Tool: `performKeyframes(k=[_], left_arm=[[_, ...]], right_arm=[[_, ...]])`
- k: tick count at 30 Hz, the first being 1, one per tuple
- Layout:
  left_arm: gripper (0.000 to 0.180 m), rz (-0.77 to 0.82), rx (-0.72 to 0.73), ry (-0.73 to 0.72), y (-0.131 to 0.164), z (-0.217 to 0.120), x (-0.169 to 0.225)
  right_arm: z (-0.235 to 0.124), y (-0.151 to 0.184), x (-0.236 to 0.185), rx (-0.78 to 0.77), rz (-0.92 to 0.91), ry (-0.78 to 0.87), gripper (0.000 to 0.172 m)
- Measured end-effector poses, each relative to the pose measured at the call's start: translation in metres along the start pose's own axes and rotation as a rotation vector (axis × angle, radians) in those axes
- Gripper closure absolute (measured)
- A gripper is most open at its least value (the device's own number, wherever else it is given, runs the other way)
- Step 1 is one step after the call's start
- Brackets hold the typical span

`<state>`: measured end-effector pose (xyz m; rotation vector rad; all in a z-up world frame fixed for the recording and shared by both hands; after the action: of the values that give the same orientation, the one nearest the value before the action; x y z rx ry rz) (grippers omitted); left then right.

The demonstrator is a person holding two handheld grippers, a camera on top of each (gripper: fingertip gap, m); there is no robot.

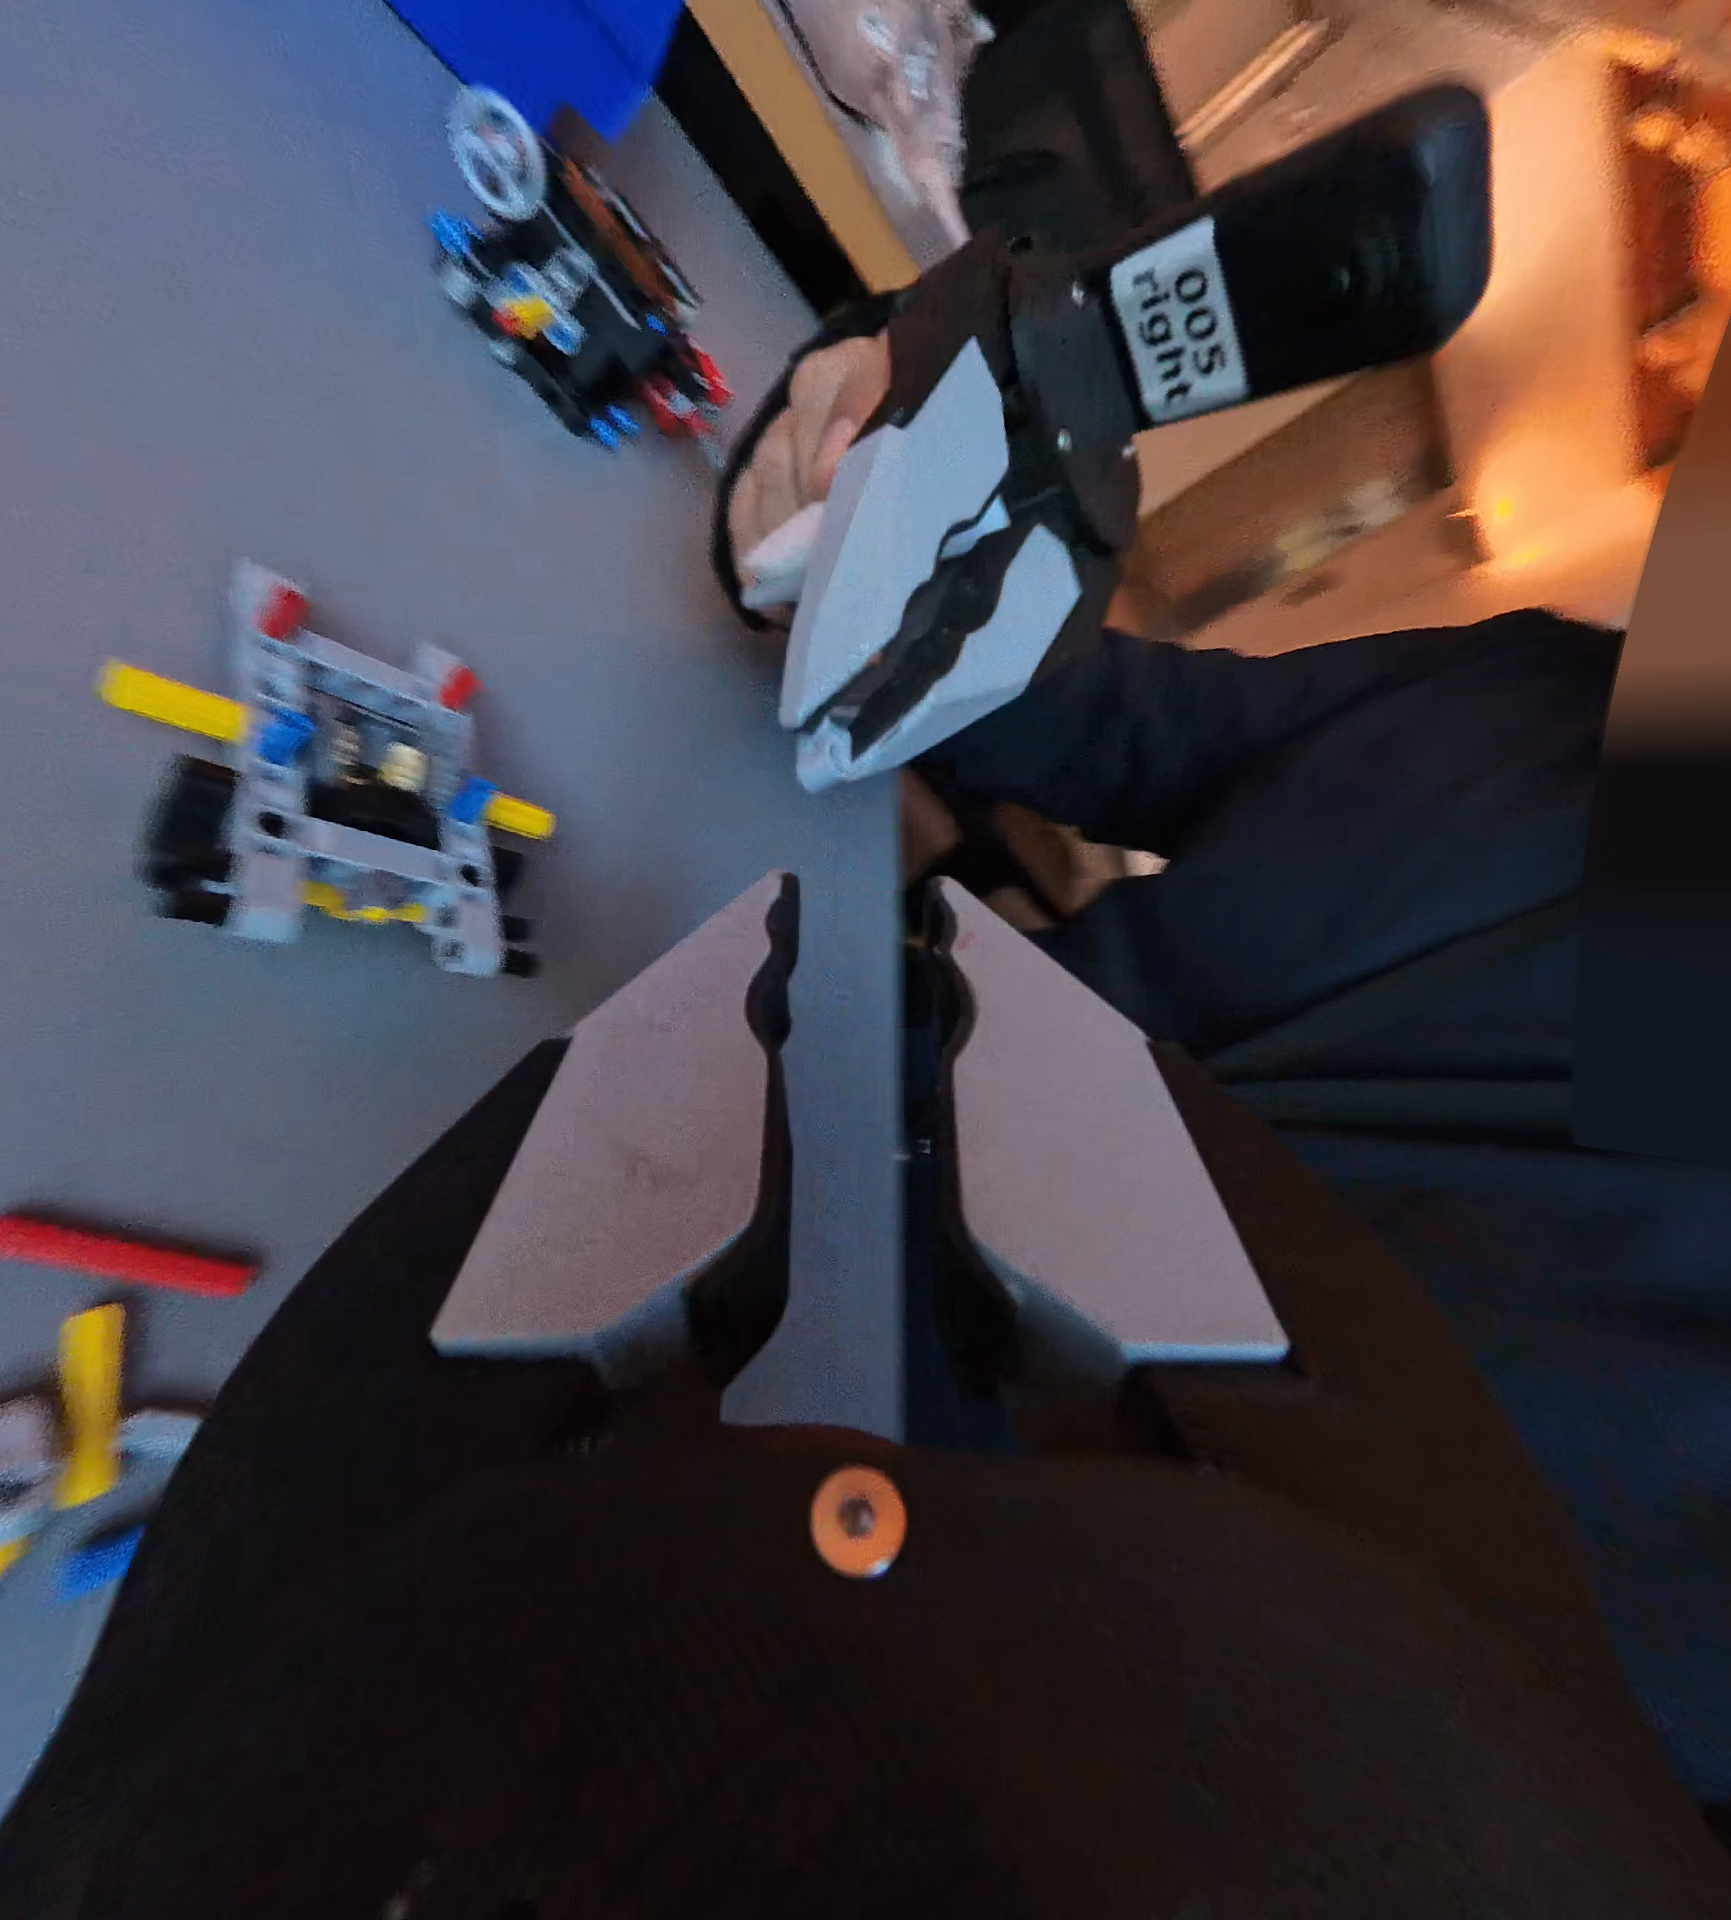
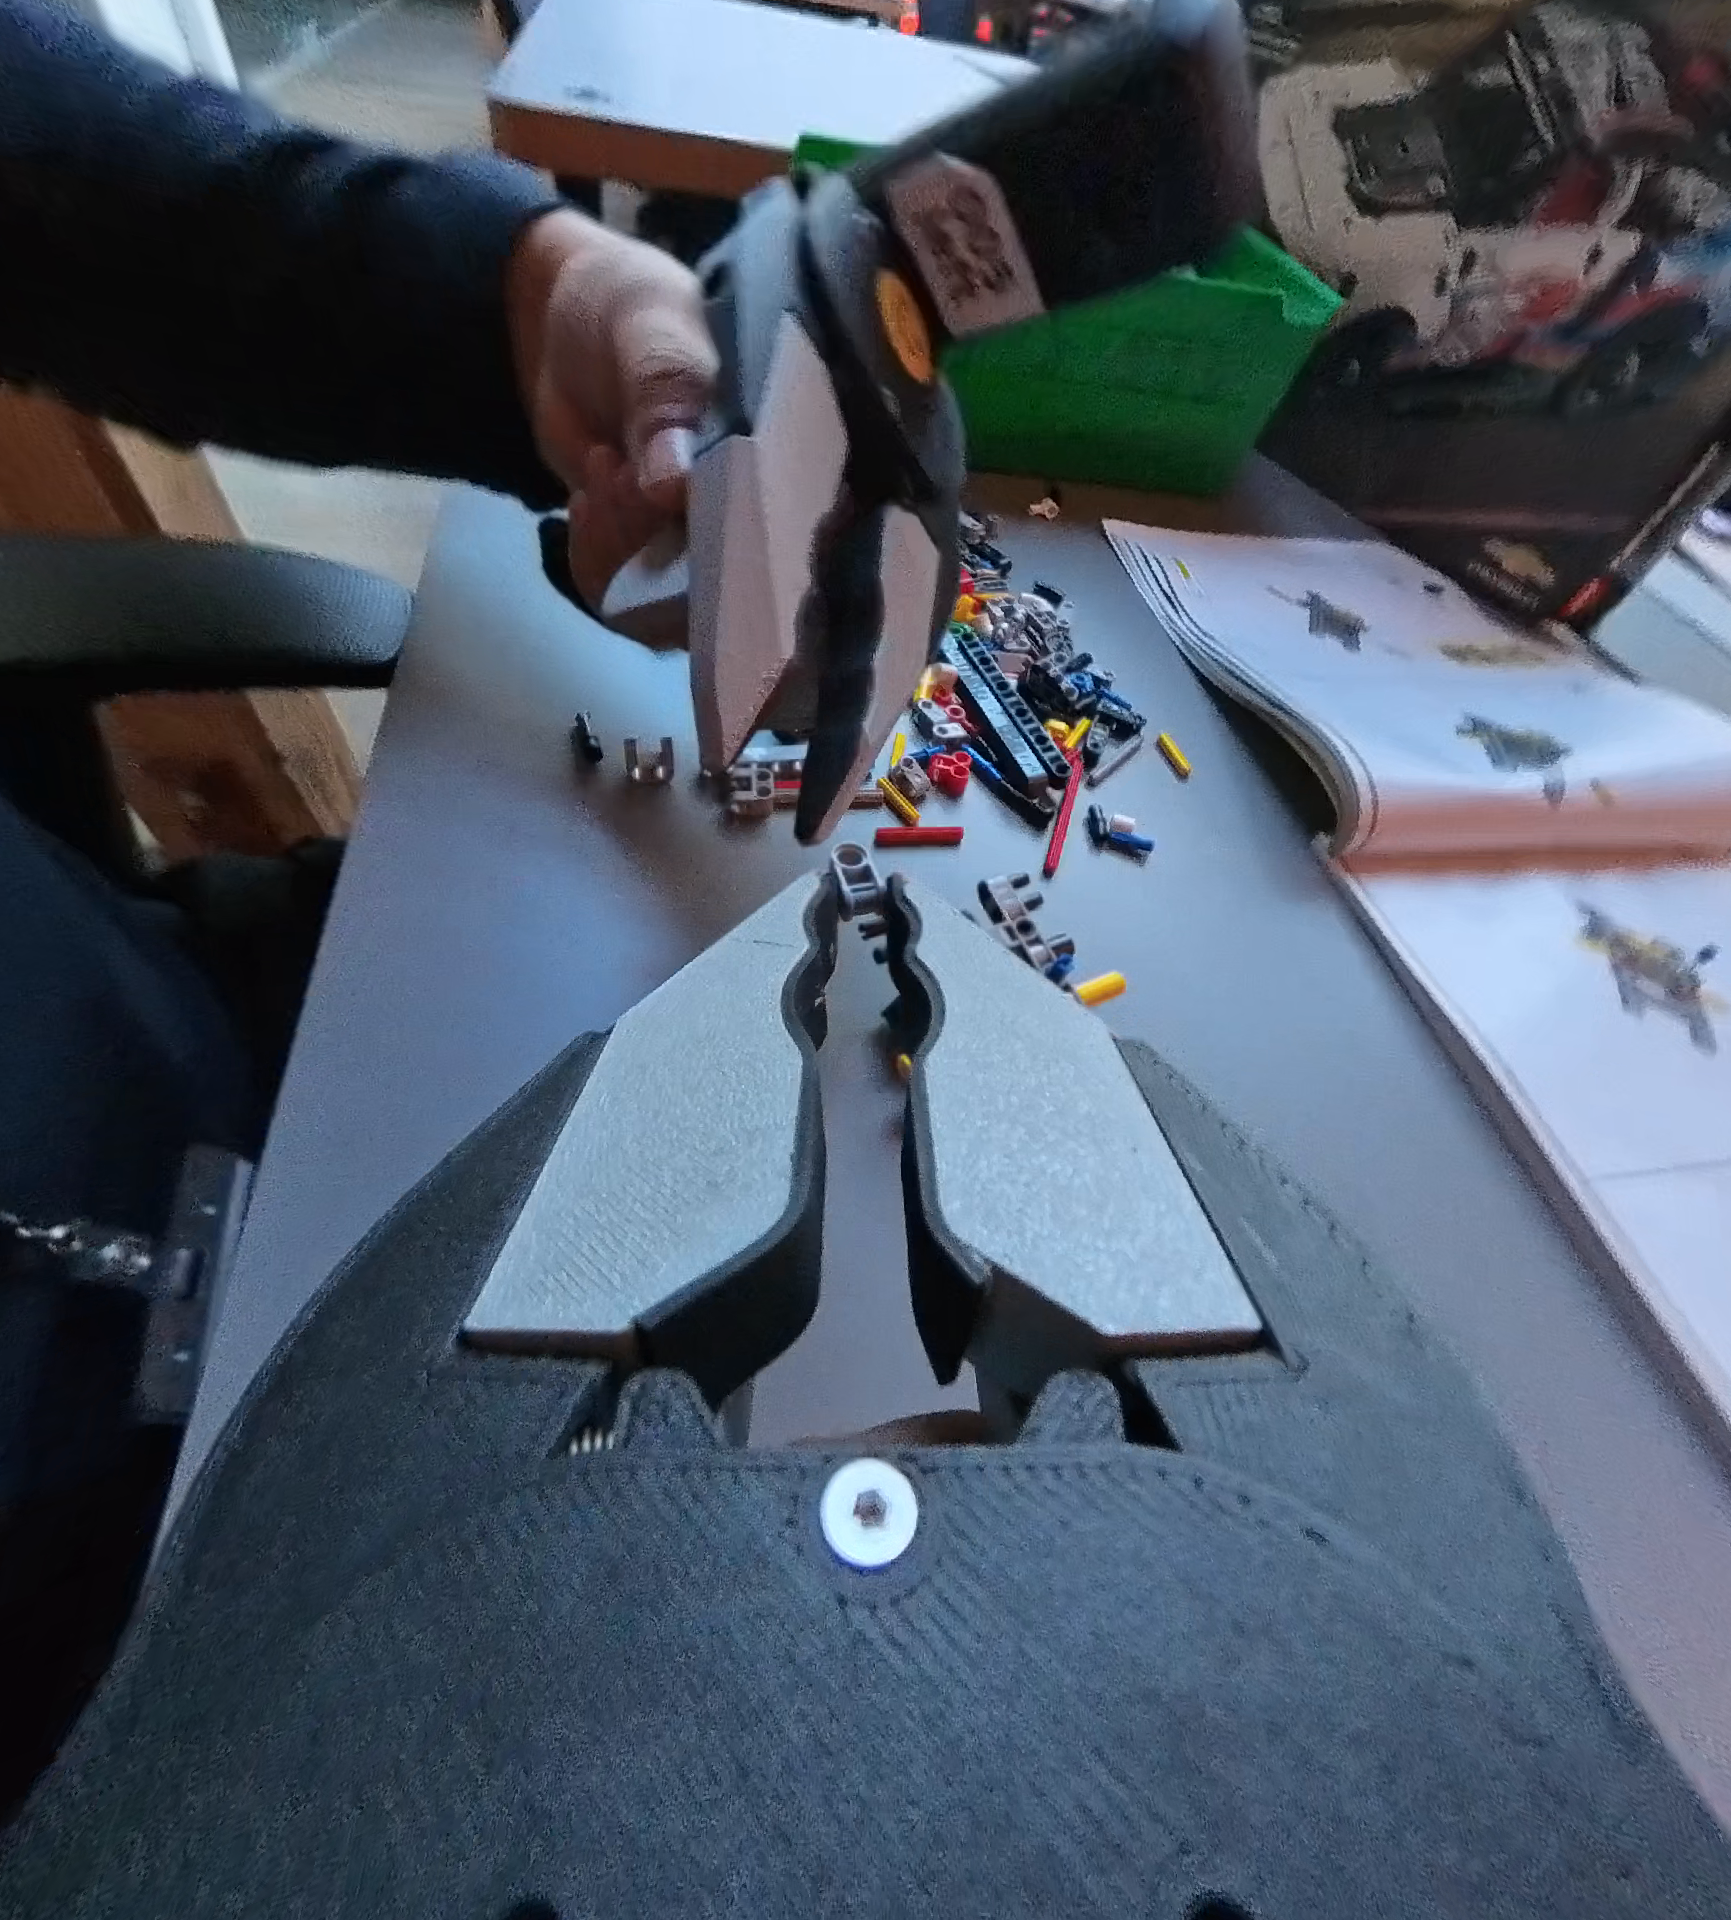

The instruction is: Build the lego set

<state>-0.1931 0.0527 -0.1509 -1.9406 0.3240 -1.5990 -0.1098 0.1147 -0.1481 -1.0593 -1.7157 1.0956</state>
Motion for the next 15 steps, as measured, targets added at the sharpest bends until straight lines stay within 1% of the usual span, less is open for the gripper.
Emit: performKeyframes(k=[2,4,7,9,11,15], left_arm=[[0.159,0.110,-0.020,-0.113,0.000,-0.004,-0.003],[0.157,0.192,-0.045,-0.206,0.000,-0.007,-0.006],[0.157,0.323,-0.028,-0.341,-0.012,-0.016,-0.007],[0.151,0.379,-0.026,-0.436,-0.023,-0.023,-0.011],[0.146,0.422,-0.080,-0.508,-0.027,-0.026,-0.017],[0.128,0.516,-0.243,-0.589,-0.026,-0.021,-0.031]], right_arm=[[0.000,0.004,0.008,0.015,0.094,0.006,0.166],[-0.001,0.006,0.018,0.031,0.147,0.056,0.166],[-0.004,0.007,0.031,0.071,0.193,0.112,0.166],[-0.006,0.009,0.037,0.088,0.224,0.142,0.166],[-0.010,0.009,0.042,0.104,0.235,0.177,0.167],[-0.015,0.010,0.051,0.117,0.248,0.240,0.166]])
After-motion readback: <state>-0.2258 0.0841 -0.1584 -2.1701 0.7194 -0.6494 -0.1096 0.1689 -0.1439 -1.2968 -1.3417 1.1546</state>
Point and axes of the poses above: each gripper's, where its closed fingertips meet, z out along the fingers, y out of its underside, x = y × z across the jaws, the point moved 5 cm from there along -z, back along the fingers, and after that the axes turned 12 degrees about y, right-handed, at the moved point
